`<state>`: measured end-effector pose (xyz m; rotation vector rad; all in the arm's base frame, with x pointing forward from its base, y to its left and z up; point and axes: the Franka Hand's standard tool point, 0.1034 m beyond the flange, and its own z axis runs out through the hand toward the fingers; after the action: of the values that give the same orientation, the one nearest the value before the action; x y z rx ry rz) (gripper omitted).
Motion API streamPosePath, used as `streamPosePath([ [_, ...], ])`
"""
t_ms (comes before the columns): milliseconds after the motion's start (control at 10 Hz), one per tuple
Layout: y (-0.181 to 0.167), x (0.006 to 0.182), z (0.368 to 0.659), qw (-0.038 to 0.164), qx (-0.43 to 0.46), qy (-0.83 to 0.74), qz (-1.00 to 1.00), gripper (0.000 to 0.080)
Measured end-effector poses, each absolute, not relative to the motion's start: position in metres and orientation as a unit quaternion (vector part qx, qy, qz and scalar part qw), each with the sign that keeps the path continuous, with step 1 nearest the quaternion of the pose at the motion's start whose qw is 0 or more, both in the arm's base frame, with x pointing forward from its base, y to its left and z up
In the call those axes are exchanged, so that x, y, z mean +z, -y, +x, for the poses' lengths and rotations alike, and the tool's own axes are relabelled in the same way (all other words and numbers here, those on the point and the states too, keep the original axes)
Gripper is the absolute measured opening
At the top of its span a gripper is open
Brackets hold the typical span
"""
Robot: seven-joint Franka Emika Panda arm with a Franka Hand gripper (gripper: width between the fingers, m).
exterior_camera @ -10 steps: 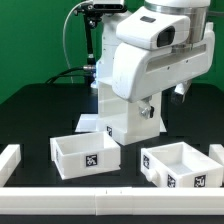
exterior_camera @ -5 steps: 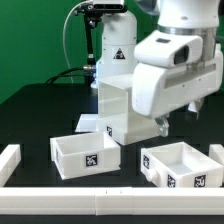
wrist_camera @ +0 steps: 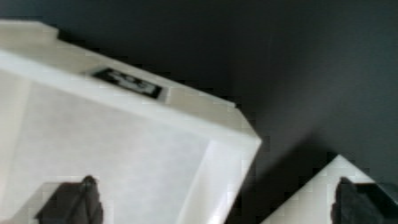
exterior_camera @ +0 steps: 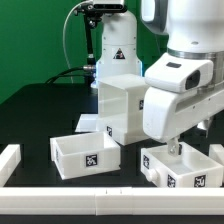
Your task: Assemble drawer
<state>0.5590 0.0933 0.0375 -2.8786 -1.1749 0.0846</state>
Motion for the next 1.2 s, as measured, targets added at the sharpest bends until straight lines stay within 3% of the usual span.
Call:
streamPosePath([
  [200, -0.092, 0.035, 0.56, 0.016, 0.028, 0.377, -0.926, 0.065],
  [400, -0.092, 0.035, 0.559, 0.016, 0.028, 0.377, -0.926, 0.0386],
  [500, -0.092, 0.035, 0.559, 0.016, 0.028, 0.377, -0.926, 0.0386],
  [600, -0.092, 0.035, 0.559, 0.016, 0.028, 0.377, -0.926, 0.0204],
  [700, -0.092, 0.035, 0.559, 0.016, 0.03, 0.377, -0.926, 0.0078],
  [900, -0.086, 0.036, 0.555, 0.016, 0.037, 0.372, -0.927, 0.0039],
  [1200, -0.049, 0.077, 0.546, 0.007, 0.044, 0.36, -0.932, 0.0037],
])
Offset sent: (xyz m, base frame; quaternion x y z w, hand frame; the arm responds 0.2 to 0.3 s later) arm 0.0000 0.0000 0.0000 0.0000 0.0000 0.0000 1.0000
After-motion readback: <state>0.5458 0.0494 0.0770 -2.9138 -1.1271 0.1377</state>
